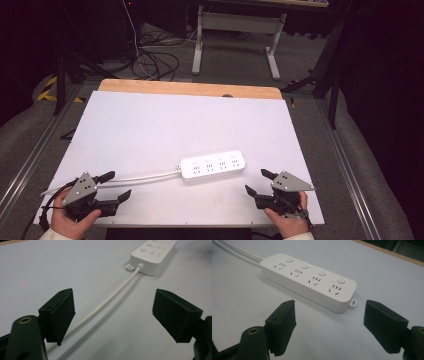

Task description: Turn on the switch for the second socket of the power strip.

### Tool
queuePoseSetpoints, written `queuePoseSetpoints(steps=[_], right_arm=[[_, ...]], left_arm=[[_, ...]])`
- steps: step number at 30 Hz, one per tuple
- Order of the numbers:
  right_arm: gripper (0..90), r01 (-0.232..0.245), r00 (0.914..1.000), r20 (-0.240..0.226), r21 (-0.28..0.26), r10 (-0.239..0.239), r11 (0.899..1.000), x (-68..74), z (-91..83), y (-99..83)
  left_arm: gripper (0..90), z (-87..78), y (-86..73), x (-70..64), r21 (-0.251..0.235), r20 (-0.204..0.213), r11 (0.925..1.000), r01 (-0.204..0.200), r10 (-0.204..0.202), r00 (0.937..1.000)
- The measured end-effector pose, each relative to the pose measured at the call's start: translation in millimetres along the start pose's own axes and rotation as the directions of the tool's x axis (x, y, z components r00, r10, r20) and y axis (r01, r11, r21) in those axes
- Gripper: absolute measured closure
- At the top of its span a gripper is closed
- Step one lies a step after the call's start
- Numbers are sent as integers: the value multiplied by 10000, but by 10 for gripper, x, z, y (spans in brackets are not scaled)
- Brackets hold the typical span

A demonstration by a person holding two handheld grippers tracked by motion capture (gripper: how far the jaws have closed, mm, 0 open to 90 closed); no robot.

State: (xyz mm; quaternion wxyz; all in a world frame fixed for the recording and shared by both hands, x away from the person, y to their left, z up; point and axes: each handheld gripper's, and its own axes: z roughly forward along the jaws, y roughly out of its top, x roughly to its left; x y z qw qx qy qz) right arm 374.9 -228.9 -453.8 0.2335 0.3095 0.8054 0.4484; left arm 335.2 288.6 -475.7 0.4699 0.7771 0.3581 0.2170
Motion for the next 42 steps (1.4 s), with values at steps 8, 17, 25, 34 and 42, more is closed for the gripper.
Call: queuePoseSetpoints(steps=[8, 17, 25, 34, 42], right_arm=[[283, -2, 9998, -194, 101, 4, 9999, 8, 8, -4], [299, 57, 9997, -257, 76, -55, 10000, 19, 0, 8], [331, 36, 9998, -215, 107, -34, 9999, 17, -13, 20], [379, 2, 9996, -279, 117, 2, 9999, 26, -20, 107], [407, 280, 9986, -456, 18, -279, 9996, 33, 27, 358]], left_arm=[[183, -16, 16, -8, -86, 40, 9998, -151, 151, 9999], [189, -62, 40, 3, 200, -155, 9995, -233, 236, 9996], [189, -59, 46, -22, 89, -11, 9992, -377, 377, 9993], [196, -71, 39, -14, 72, -90, 9999, -128, 129, 9999], [197, -74, 40, -11, 80, -182, 9998, -181, 183, 9997]])
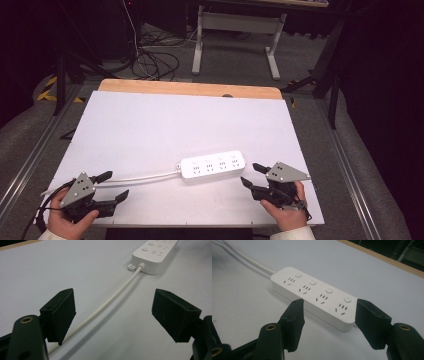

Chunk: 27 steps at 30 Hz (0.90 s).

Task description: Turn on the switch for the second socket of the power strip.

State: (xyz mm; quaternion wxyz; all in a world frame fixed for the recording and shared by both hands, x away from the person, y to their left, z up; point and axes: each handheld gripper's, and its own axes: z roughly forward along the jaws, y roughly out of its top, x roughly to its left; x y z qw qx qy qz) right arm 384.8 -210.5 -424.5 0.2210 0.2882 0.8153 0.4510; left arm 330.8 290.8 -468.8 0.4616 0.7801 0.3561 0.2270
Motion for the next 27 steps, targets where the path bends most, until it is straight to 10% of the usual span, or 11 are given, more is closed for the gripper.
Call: queuePoseSetpoints(steps=[27], right_arm=[[457, 314, 9956, -896, 371, -279, 9988, 16, 469, 483]], left_arm=[[198, 6, 2, -15, 93, 44, 9999, -112, 111, 9999]])
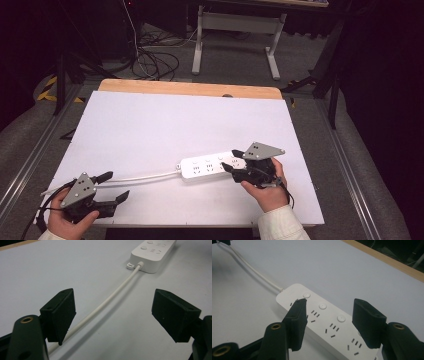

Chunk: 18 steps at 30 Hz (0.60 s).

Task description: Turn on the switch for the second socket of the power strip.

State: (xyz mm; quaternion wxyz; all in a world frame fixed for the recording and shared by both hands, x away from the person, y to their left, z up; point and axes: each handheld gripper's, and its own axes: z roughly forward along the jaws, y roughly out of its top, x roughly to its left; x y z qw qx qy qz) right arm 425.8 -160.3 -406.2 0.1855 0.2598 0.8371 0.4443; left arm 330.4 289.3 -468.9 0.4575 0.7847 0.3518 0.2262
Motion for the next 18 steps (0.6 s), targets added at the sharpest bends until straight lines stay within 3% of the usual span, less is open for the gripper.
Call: queuePoseSetpoints(steps=[9, 11, 12, 13, 18], right_arm=[[489, -145, 9994, -317, 196, 152, 9997, 4, 136, 33], [551, -247, 9985, -486, 228, 257, 9994, -2, 148, 38], [663, -409, 9958, -803, 321, 433, 9986, -8, 150, 47], [663, -409, 9958, -803, 321, 433, 9986, -8, 150, 47], [867, -256, 9959, -860, 357, 286, 9990, 36, 180, 80]], left_arm=[[199, -4, 2, 6, -11, -6, 10000, -71, 71, 10000], [200, -4, 2, 2, 4, 13, 10000, -50, 50, 10000], [200, -5, 3, 3, -5, 15, 10000, -70, 70, 10000], [200, -7, 4, 2, -3, 4, 10000, -63, 63, 10000], [201, -5, 4, 2, 1, -4, 10000, -71, 71, 10000]])
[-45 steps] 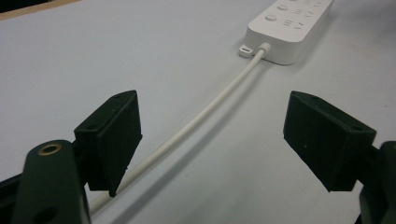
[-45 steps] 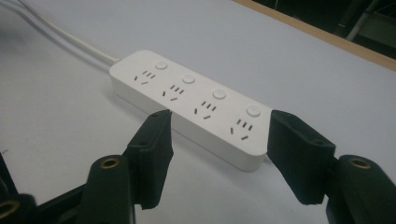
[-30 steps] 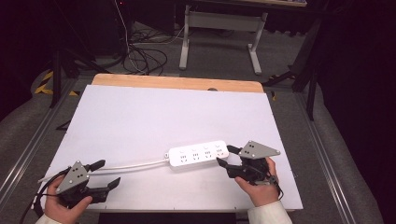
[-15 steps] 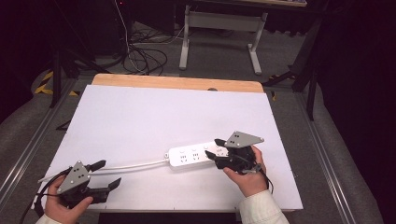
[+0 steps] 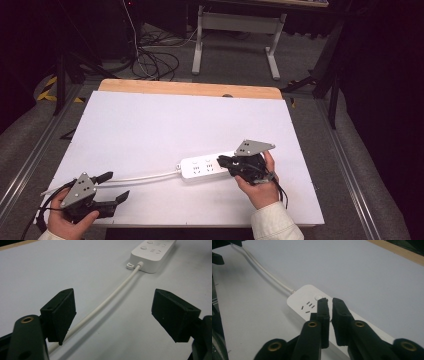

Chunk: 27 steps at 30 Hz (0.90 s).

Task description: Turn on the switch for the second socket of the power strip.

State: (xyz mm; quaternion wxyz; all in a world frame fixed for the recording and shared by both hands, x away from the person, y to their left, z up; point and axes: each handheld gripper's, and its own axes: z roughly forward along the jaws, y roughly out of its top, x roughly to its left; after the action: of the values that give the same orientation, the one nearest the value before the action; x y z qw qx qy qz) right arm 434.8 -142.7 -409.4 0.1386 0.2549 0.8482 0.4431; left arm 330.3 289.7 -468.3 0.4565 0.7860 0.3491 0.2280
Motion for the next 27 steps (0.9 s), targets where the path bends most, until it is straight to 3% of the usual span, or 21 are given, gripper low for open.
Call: queuePoseSetpoints(steps=[5, 15, 27], right_arm=[[900, 64, 10000, -13, 348, -64, 9994, -3, 134, 37], [900, 12, 9996, 284, 393, -24, 9992, -60, 347, 49], [900, 52, 9995, 297, 552, -69, 9985, -90, 613, -5]], left_arm=[[199, 1, 2, -8, 13, 45, 10000, -7, 7, 10000], [199, 4, 1, -5, 13, 56, 10000, 10, -10, 10000], [199, 4, -3, 2, -27, 57, 10000, 25, -24, 10000]])
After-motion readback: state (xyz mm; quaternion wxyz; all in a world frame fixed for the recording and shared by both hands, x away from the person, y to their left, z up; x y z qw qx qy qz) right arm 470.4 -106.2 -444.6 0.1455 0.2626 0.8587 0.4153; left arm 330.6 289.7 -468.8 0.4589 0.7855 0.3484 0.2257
